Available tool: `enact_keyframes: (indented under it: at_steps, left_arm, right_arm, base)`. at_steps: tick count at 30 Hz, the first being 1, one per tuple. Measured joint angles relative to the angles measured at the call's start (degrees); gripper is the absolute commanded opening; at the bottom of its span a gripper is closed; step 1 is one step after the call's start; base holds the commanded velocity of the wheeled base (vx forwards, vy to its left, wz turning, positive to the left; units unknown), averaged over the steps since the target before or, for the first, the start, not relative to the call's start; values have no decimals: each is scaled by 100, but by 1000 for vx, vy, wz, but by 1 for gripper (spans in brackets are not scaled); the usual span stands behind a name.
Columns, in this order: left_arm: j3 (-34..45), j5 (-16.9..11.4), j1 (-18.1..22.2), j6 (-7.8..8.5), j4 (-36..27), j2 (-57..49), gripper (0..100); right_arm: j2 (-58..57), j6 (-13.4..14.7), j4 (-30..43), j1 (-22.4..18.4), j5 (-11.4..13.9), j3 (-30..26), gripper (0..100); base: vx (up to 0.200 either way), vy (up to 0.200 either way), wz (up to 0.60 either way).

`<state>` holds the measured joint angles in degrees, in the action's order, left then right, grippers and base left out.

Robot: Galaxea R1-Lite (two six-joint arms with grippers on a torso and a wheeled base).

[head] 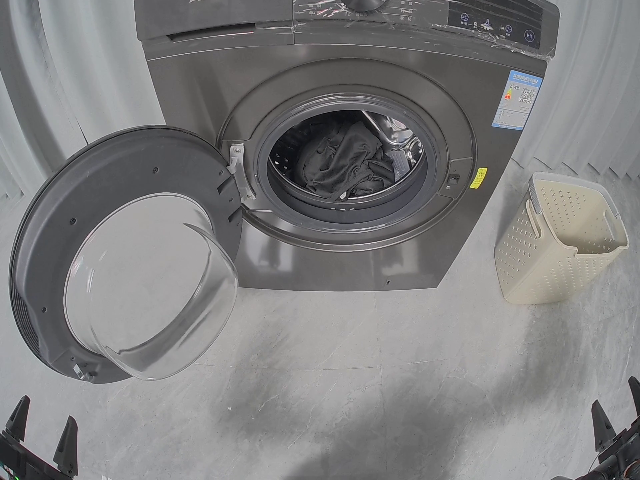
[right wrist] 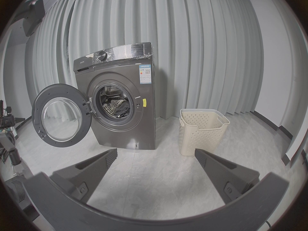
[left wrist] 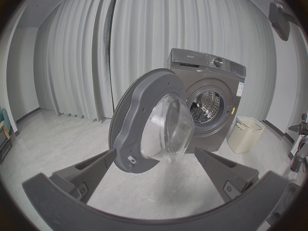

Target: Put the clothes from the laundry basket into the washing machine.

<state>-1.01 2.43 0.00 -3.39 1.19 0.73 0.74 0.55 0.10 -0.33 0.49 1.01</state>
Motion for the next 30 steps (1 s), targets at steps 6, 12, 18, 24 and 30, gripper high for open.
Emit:
enact_keyframes:
  at_steps: [6,12,18,24,30]
  left_arm:
    - [0,2,-5,-2,0,1,100]
    - [0,-9,0,-9,2,4,100]
    - [0,-9,0,-11,0,6,100]
    - [0,-7,-2,-11,0,6,100]
    - [0,-7,-5,-11,0,9,100]
  right_arm:
    - [2,-9,-2,0,2,0,100]
    - [2,-11,0,0,5,0,100]
    - [7,-11,0,0,11,0,100]
    - [10,-11,0,0,11,0,100]
    - [10,-11,0,-5,11,0,100]
  base:
    - [0,100,0]
    - [-100,0,0]
    - [-200,0,0]
    - [0,0,0]
    - [0,200,0]
